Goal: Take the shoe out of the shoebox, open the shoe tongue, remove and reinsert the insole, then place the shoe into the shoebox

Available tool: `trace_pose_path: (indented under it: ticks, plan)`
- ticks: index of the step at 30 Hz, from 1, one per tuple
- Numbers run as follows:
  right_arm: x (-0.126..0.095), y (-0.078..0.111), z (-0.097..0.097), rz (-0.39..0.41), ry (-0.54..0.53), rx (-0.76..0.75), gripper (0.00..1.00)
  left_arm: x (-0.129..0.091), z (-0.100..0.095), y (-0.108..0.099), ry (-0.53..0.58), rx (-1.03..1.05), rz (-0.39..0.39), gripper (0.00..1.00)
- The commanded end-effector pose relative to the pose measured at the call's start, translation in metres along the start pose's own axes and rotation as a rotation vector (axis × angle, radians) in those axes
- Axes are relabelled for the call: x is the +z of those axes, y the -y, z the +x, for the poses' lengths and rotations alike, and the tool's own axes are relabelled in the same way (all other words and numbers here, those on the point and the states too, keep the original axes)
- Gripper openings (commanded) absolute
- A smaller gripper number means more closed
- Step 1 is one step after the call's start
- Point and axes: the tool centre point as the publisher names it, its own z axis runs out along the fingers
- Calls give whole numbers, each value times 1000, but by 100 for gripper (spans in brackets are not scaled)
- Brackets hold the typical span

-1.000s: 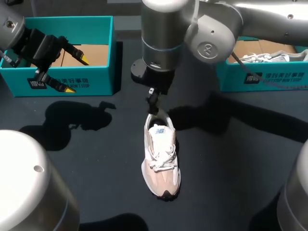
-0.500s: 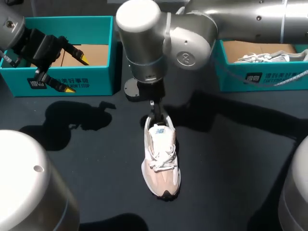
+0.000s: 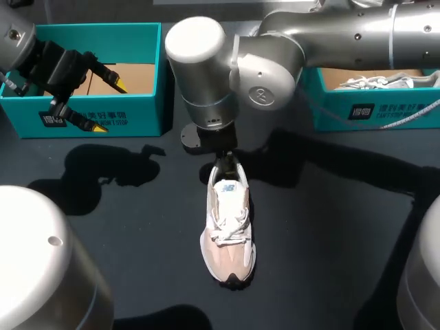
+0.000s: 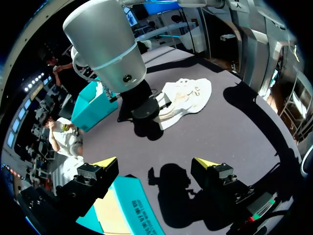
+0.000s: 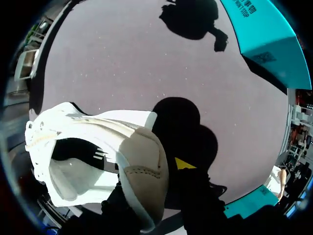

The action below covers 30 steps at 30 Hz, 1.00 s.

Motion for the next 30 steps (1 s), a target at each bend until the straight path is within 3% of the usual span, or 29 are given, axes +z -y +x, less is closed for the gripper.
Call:
trace_pose_path:
  ticks: [1,4,9,10,12,17,19,30]
  plan:
    - [-26,8,7,1,16,11,0,0,1,1,0,0,-4,100]
    - [-60,23,13,-10,24,30,0,0,1,1,0,0,-4,100]
    - [-146,57,12,-21,40,72,0,0,1,1,0,0,-4,100]
    - [-161,60,10,-74,63,84,0,0,1,1,0,0,-4,100]
    - [-189,66,5,-26,67,52,0,0,1,1,0,0,-4,100]
    - [-243,75,-9,-35,87,3,0,0,1,1,0,0,-4,100]
    - [-255,83,-17,-21,92,32,0,0,1,1,0,0,-4,100]
    - [-255,83,-17,-21,92,32,0,0,1,1,0,0,-4,100]
